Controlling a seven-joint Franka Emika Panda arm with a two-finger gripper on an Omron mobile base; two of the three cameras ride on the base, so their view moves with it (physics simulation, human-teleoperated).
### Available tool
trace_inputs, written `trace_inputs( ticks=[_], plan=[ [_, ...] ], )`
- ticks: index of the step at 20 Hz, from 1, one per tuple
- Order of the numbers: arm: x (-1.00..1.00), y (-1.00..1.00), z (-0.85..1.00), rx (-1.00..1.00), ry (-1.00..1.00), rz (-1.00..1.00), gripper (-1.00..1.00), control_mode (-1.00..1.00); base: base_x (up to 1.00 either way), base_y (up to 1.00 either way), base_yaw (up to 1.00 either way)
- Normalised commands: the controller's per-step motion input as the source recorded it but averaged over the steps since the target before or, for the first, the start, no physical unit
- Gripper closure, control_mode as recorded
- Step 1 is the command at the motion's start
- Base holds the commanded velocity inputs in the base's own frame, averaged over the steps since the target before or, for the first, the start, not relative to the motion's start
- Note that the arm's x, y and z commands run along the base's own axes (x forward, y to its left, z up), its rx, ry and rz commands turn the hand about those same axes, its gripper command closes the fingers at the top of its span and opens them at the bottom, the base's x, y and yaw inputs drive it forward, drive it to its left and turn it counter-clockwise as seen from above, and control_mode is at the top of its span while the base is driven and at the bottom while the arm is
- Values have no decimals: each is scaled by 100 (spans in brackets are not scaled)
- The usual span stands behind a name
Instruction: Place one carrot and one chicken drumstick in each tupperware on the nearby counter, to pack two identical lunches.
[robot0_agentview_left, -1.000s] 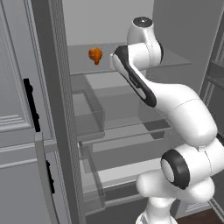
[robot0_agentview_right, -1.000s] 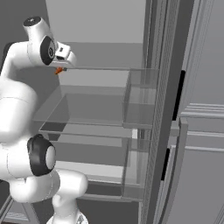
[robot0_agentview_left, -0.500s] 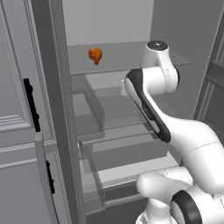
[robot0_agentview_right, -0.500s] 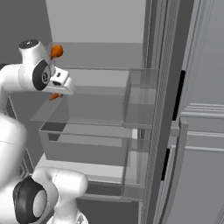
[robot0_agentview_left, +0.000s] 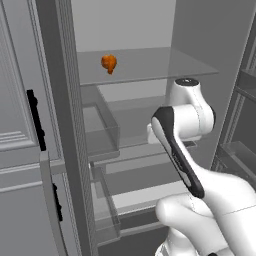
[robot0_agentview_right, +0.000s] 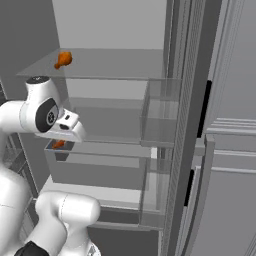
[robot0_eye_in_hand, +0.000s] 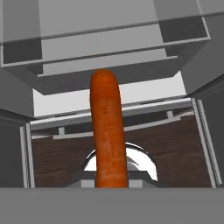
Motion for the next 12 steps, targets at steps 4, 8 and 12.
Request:
trace_inputs(
  ticks=[4, 8, 12],
  plan=[
    [-53, -3, -28, 2, 21, 0, 100, -100, 0, 0, 0],
    [-30, 0, -36, 1, 22, 0, 100, -100, 0, 0, 0],
    [0, 0, 0, 0, 0, 0, 100, 100, -71, 0, 0]
  ],
)
